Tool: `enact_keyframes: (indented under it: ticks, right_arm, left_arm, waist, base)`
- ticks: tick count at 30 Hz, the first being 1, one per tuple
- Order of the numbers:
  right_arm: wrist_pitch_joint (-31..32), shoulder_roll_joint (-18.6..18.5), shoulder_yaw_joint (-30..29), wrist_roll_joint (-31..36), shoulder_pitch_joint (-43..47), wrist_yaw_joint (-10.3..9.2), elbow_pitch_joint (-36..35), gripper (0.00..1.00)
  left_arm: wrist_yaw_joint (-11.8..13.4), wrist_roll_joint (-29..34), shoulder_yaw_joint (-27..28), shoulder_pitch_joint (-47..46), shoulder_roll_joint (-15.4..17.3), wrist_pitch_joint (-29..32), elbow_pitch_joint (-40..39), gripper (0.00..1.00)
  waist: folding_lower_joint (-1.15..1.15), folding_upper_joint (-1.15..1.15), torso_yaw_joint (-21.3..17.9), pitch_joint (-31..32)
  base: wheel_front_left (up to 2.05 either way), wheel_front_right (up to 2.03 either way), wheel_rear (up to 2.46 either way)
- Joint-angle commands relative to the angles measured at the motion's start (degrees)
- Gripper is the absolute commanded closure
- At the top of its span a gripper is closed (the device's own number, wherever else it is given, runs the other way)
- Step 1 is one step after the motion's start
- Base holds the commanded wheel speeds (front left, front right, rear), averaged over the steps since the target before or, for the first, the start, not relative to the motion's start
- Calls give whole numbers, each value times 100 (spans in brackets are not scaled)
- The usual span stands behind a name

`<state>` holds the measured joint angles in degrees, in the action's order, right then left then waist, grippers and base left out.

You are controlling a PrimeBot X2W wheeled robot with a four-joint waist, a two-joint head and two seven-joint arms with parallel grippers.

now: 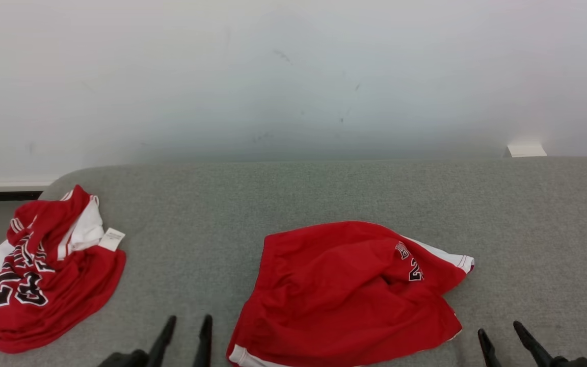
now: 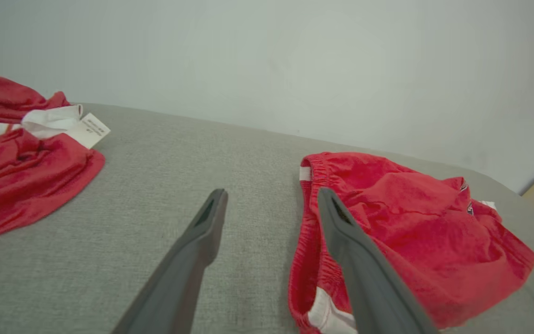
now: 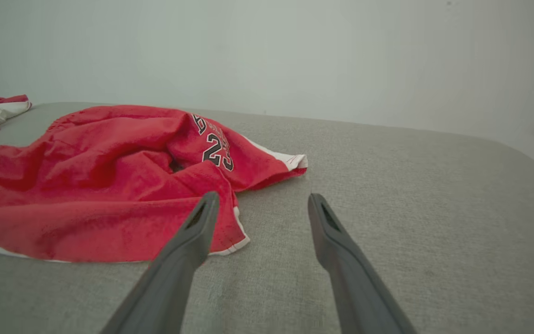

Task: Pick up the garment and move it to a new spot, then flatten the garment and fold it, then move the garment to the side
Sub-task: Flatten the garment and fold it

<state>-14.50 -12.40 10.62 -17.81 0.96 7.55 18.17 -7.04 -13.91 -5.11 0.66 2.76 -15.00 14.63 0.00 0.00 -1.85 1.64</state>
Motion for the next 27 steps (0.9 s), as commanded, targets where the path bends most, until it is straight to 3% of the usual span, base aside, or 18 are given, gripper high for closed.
enact_keyframes:
  ticks: [1,14,25,27]
  right_arm:
    - [63,-86,125,-128,-184,-13,177,0]
    - [846,-403,1734,-1034,-1432,-13,1622,0]
    - [618,-413,2488,-1620,-1987,-13,2302,0]
    - [574,-394,2607,-1714,-2031,-13,2401,34]
  left_arm:
    - [-19,-87,-93,-26,27,145,143,0]
    - [-39,-640,-1429,-338,479,1847,453,0]
    - [-39,-761,-1866,-912,678,1847,766,0]
    - [-38,-793,-1955,-988,723,1865,838,3]
  waist:
    - [0,0,21,-8]
    - [0,0,172,-218]
    - [0,0,276,-453]
    - [0,0,262,-469]
  base:
    - [0,0,0]
    - [0,0,0]
    - [0,0,0]
    - [0,0,0]
